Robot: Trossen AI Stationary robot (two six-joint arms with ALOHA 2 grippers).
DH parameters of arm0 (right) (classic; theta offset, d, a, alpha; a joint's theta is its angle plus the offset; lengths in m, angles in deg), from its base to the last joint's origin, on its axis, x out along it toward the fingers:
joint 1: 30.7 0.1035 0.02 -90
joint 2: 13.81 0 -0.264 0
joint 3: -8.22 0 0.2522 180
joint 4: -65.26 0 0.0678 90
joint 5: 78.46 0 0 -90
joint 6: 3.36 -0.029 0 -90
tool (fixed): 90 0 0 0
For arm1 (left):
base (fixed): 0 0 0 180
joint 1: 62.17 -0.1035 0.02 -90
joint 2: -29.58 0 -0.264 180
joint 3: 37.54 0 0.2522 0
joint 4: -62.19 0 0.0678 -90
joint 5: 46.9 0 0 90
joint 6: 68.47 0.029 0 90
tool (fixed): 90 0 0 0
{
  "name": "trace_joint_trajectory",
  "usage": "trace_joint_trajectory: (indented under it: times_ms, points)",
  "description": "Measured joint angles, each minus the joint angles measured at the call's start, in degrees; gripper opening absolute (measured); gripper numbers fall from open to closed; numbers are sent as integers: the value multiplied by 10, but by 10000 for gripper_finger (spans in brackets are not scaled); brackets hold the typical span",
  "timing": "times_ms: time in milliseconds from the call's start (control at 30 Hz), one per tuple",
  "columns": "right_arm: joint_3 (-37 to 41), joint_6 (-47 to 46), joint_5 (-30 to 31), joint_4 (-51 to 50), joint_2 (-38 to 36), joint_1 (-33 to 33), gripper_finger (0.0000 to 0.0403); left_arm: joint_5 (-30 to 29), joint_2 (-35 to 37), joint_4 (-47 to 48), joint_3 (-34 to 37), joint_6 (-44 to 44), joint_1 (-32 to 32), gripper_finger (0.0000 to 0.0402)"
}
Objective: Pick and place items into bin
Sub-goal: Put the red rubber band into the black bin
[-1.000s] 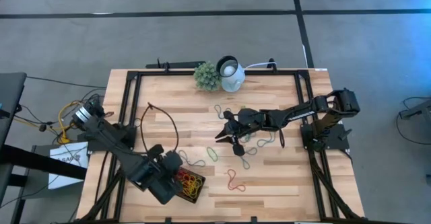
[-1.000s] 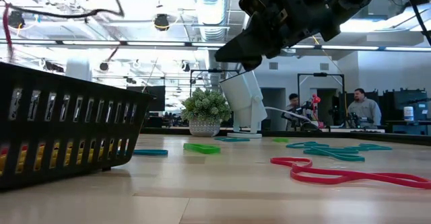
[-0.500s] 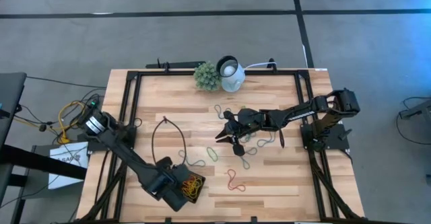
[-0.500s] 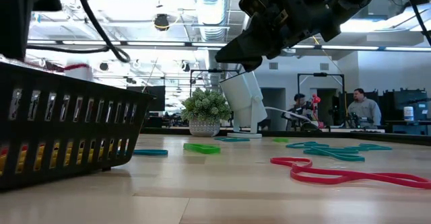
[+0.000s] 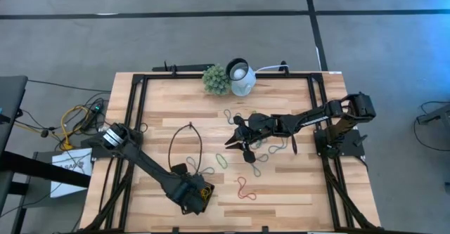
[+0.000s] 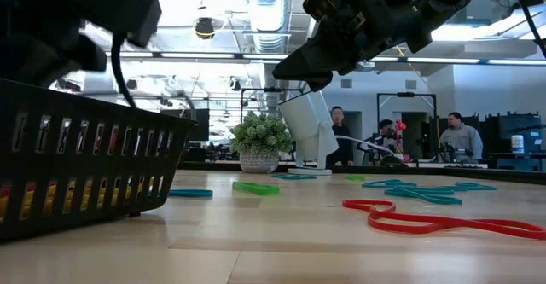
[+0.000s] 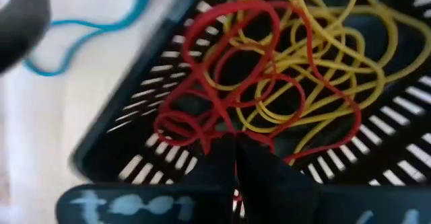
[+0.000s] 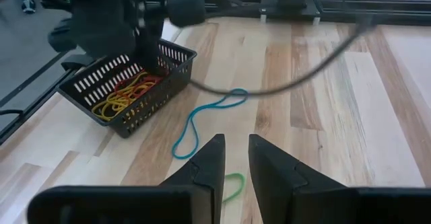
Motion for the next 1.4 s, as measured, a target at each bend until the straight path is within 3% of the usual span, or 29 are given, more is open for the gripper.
trace_joint_trajectory:
  times_ms: [233, 633, 1033, 1200, 1400]
  points:
    - [0, 0, 0, 0, 0, 0, 63, 68, -30, -3, 0, 79, -22, 0]
    - [0, 0, 0, 0, 0, 0, 63, 44, -27, -7, 0, 75, -27, 4]
    - [0, 0, 0, -1, 0, 0, 63, 86, -27, 4, -1, 72, -27, 94]
    - [0, 0, 0, -1, 0, 0, 63, 90, -27, 101, -47, 75, -27, 117]
    - [0, 0, 0, -1, 0, 0, 63, 5, -27, 277, -164, 52, -16, 115]
